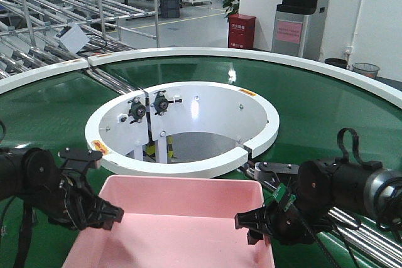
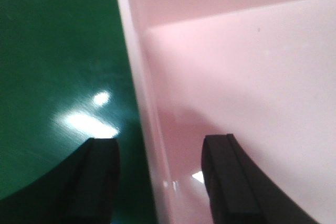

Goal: Grab pink bin and stack on right shelf
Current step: 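Lower both grippers to the pink bin's opposite side walls, then close both grippers on the bin walls and lift the bin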

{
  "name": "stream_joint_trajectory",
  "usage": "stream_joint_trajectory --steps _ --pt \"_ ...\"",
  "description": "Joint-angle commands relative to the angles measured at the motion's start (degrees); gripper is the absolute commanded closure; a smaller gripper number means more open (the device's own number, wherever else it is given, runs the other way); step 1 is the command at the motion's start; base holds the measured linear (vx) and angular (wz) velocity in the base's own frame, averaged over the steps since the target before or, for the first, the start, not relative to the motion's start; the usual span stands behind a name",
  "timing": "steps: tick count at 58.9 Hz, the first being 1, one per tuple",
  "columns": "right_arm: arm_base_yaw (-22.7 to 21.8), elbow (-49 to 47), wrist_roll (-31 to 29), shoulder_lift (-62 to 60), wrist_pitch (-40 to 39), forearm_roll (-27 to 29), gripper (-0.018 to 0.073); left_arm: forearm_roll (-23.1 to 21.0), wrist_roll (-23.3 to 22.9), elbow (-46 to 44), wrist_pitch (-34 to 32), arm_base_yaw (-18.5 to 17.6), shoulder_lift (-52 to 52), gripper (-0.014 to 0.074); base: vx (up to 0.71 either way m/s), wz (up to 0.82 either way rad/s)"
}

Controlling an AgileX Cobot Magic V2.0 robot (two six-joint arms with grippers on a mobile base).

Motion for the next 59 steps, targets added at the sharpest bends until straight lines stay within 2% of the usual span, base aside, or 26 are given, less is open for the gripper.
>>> stream_joint_trajectory --steps 1,9,20,25,38,47,59 --pt "-0.09 -1.89 0.02 -2.88 -1.68 0.15 0.0180 -2.85 0.07 -1.74 -0.69 -0.38 -2.16 0.0127 0.00 0.00" --pt "-0.22 -1.89 0.02 -2.94 -1.74 1.15 0.0315 -3.58 0.07 -1.74 0.65 -0.38 -1.98 0.0213 0.00 0.00" --pt "-0.27 -1.89 0.02 -3.00 -1.74 2.11 0.0577 -3.58 0.12 -1.74 3.54 -0.38 -2.19 0.0485 0.00 0.00" --pt "-0.27 -1.89 0.02 -4.05 -1.12 2.70 0.0573 -3.58 0.24 -1.74 4.95 -0.38 -3.29 0.0608 0.00 0.00" --pt "-0.34 -2.17 -0.18 -11.61 -1.44 2.43 0.0569 -3.70 -0.92 -1.74 3.92 -0.38 -11.38 0.0603 0.00 0.00" --pt "-0.34 -5.80 -0.20 -17.19 1.95 2.30 0.0568 -4.34 -3.55 -1.67 4.38 -0.45 -17.28 0.0601 0.00 0.00" --pt "-0.34 -9.70 -0.20 -22.71 6.79 -0.28 0.0568 -6.37 -4.46 -1.67 4.46 -0.45 -26.03 0.0601 0.00 0.00"
